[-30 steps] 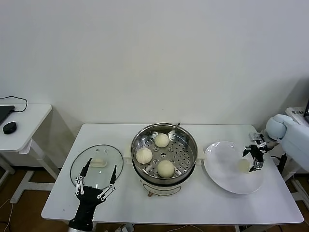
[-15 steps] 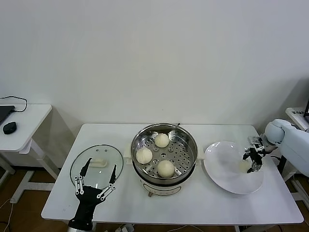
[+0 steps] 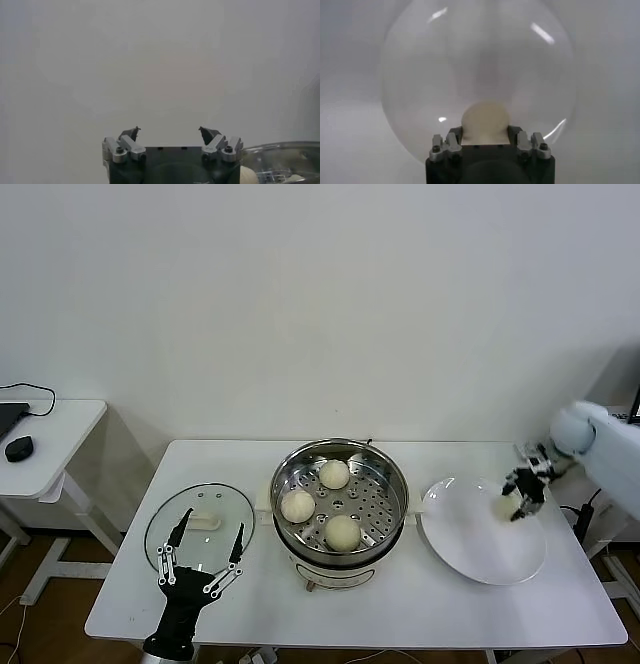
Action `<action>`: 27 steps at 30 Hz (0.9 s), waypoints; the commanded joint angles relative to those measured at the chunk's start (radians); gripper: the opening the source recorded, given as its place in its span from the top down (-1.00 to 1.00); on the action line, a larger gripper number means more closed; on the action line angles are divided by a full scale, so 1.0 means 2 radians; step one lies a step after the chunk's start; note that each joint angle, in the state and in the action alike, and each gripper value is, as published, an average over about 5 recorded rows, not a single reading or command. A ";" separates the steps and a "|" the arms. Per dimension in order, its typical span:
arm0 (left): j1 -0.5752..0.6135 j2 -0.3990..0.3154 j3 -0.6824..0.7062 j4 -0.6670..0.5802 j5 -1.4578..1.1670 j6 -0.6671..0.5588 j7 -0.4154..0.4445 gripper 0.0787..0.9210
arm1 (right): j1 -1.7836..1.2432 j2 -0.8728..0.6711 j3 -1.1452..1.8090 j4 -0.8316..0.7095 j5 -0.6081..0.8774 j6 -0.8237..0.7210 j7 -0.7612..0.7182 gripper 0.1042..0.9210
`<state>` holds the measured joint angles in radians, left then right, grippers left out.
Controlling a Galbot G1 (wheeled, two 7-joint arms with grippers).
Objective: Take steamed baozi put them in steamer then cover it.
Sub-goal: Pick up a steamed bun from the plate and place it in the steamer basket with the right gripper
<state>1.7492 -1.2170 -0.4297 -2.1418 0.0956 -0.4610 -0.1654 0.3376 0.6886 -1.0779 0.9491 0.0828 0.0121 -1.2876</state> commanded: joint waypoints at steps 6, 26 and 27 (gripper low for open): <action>-0.003 0.002 0.004 0.000 0.006 0.000 -0.001 -0.77 | 0.317 0.089 -0.239 0.178 0.247 -0.085 -0.028 -0.26; -0.011 -0.003 0.001 0.003 0.012 0.000 -0.006 -0.77 | 0.227 0.223 -0.275 0.193 0.276 -0.132 0.070 -0.24; -0.011 -0.003 0.001 0.003 0.012 0.000 -0.006 -0.77 | 0.222 0.223 -0.275 0.193 0.273 -0.132 0.071 -0.24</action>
<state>1.7317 -1.2234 -0.4257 -2.1393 0.1184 -0.4608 -0.1764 0.8304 1.0359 -1.5700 1.3042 0.5961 -0.2164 -1.2003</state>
